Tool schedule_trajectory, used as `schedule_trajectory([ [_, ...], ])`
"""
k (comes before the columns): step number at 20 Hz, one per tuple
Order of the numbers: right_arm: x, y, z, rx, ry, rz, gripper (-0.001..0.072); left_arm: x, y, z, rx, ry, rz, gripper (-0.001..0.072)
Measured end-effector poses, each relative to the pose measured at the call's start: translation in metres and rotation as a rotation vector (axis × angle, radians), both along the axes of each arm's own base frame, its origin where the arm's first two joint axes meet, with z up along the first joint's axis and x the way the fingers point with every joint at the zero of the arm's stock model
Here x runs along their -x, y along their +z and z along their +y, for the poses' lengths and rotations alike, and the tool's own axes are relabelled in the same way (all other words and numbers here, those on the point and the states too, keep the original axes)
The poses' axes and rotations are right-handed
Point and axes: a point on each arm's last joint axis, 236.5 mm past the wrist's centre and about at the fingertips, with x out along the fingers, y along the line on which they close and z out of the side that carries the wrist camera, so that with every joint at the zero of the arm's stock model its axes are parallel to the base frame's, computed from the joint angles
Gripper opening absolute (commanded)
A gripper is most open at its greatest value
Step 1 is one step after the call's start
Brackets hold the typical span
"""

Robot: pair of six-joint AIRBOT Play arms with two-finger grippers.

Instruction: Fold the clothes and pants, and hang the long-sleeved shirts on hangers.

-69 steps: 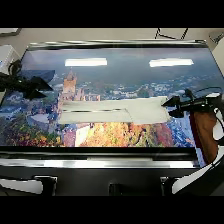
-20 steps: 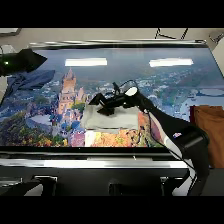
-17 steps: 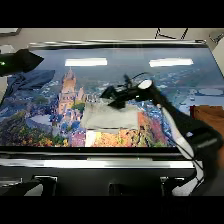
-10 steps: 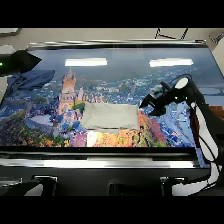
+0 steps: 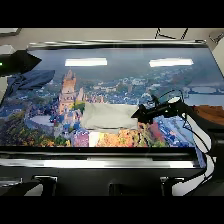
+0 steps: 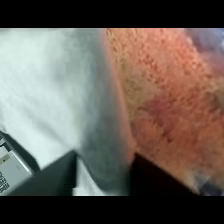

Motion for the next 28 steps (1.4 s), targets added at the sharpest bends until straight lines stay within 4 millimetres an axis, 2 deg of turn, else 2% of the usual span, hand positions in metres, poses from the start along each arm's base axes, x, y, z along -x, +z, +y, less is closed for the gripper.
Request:
schedule_trajectory([
  [2,-0.007,0.006,0.006,-0.034,0.000,-0.039,0.0051,0.000,0.000,0.000,0.002,0.001,0.000,0.0019],
  [3,-0.013,0.015,0.007,-0.056,0.008,-0.074,0.0051,0.000,0.000,0.000,0.004,0.002,0.002,0.0019],
  [6,-0.047,0.070,-0.011,-0.100,-0.001,-0.232,0.0050,0.000,0.000,0.000,0.004,0.003,0.002,0.0019],
  [8,-0.073,0.118,-0.044,-0.076,-0.037,-0.349,0.0050,-0.001,0.001,0.000,0.004,0.005,-0.002,0.0020],
  [10,-0.090,0.164,-0.094,0.002,-0.100,-0.440,0.0050,-0.001,0.001,0.001,0.005,0.006,-0.005,0.0020],
  [13,-0.093,0.221,-0.176,0.144,-0.231,-0.514,0.0050,-0.002,0.002,0.001,0.005,0.008,-0.008,0.0020],
  [16,-0.074,0.263,-0.259,0.262,-0.406,-0.522,0.0050,-0.002,0.002,0.001,0.005,0.008,-0.008,0.0021],
  [18,-0.057,0.284,-0.305,0.313,-0.537,-0.513,0.0050,-0.002,0.002,0.001,0.000,0.005,-0.011,0.0020],
  [21,-0.026,0.305,-0.364,0.358,-0.731,-0.481,0.0050,-0.002,0.002,0.001,-0.009,-0.001,-0.016,0.0020],
  [25,0.017,0.317,-0.413,0.381,-0.914,-0.416,0.0050,-0.002,0.002,0.001,-0.017,-0.006,-0.021,0.0020],
  [28,0.062,0.304,-0.433,0.426,-0.975,-0.279,0.0051,-0.002,0.002,0.001,-0.027,-0.012,-0.026,0.0021],
])
